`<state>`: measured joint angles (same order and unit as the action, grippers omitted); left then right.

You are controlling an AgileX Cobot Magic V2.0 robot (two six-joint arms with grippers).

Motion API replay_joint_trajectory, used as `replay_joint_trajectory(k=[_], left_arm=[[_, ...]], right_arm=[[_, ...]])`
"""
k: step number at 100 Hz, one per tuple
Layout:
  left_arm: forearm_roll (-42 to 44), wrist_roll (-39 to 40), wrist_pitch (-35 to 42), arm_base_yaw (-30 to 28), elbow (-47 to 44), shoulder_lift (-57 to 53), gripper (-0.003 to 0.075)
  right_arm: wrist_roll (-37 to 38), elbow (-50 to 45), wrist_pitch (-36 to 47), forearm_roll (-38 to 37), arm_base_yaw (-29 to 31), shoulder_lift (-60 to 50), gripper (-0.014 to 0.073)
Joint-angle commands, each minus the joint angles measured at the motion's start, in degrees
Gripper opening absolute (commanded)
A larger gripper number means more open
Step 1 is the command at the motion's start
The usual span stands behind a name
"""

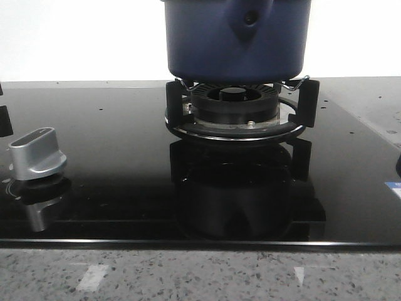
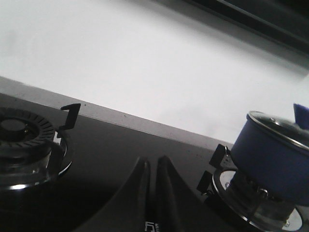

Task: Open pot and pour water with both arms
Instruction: 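Move the left gripper over the blue knob of the pot lid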

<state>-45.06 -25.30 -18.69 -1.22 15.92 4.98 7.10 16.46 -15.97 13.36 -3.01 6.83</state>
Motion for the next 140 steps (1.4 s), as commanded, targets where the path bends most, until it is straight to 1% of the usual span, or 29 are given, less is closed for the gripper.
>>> replay_joint_trajectory(k=[1,7,12,16,19,21,26,31,38,48,54,74,79,89,94,105,117,127,134,140], left_arm=[[-0.51,-5.08,-0.59,0.43,5.22,4.39,-0.0018],[-0.49,-8.14,-1.71,0.43,7.03,6.58,0.0002],[-0.38,-10.57,-2.01,0.43,8.09,8.10,0.0057],[-0.38,-10.87,-2.01,0.43,8.70,9.10,0.0104],[-0.38,-10.87,-1.87,0.52,9.06,9.92,0.0157],[-0.38,-10.87,-1.78,0.52,9.28,10.21,0.0179],[-0.38,-10.96,-0.90,1.01,9.40,10.66,0.0267],[-0.13,-12.19,-0.75,1.51,9.66,11.07,0.0335],[-0.14,-15.37,-0.66,2.49,10.20,11.34,0.0389],[-0.14,-21.37,-1.29,4.12,11.50,11.85,0.0392],[-0.43,-22.30,-1.29,5.22,12.61,12.57,0.0392],[-3.06,-22.52,-1.70,7.89,15.72,16.71,0.0391],[-3.30,-22.64,-2.15,8.55,16.57,18.06,0.0407],[-4.54,-22.64,-2.33,9.85,18.22,21.23,0.0473],[-5.44,-22.64,-2.57,10.46,19.00,22.75,0.0484],[-7.95,-23.51,-2.61,11.99,20.87,25.97,0.0484],[-15.67,-30.64,-2.87,14.52,23.46,30.30,0.0484],[-22.03,-41.04,-3.87,17.54,26.06,34.39,0.0484],[-23.68,-44.92,-4.12,19.74,28.11,37.52,0.0484],[-23.86,-45.81,-4.12,21.38,30.06,40.15,0.0484]], right_arm=[[-0.73,4.91,1.80,-5.61,-0.01,3.41,-0.0074],[-0.73,6.18,1.80,-7.25,-0.01,4.66,-0.0072],[-0.73,6.83,1.89,-8.27,-0.01,5.30,-0.0055],[-0.73,7.22,1.83,-8.87,-0.01,5.79,-0.0034],[-0.73,7.37,1.83,-9.31,-0.01,6.03,-0.0007],[-0.73,7.34,1.83,-9.60,-0.01,6.02,0.0004],[-0.73,7.34,2.02,-10.18,-0.01,6.14,0.0060],[-0.73,7.34,2.17,-10.61,-0.01,6.14,0.0113],[-0.73,7.39,2.42,-10.75,-0.01,6.14,0.0188],[-0.73,7.39,3.07,-10.75,-0.01,6.14,0.0254],[-0.73,7.39,3.22,-10.75,-0.01,6.14,0.0269],[-0.73,7.39,3.22,-10.75,-0.01,6.14,0.0269],[-0.73,7.39,3.22,-10.75,-0.01,6.14,0.0269],[-0.73,7.39,3.22,-10.75,-0.01,6.14,0.0269],[-0.73,7.39,3.22,-10.75,-0.01,6.14,0.0269],[-0.73,7.39,3.22,-10.75,-0.01,6.14,0.0269],[-0.73,7.39,3.22,-10.75,-0.01,6.14,0.0269],[-0.73,7.39,3.22,-10.75,-0.01,6.14,0.0269],[-0.73,7.39,3.11,-10.75,-0.01,6.14,0.0269],[-0.73,7.39,2.83,-10.75,-0.01,6.14,0.0269]])
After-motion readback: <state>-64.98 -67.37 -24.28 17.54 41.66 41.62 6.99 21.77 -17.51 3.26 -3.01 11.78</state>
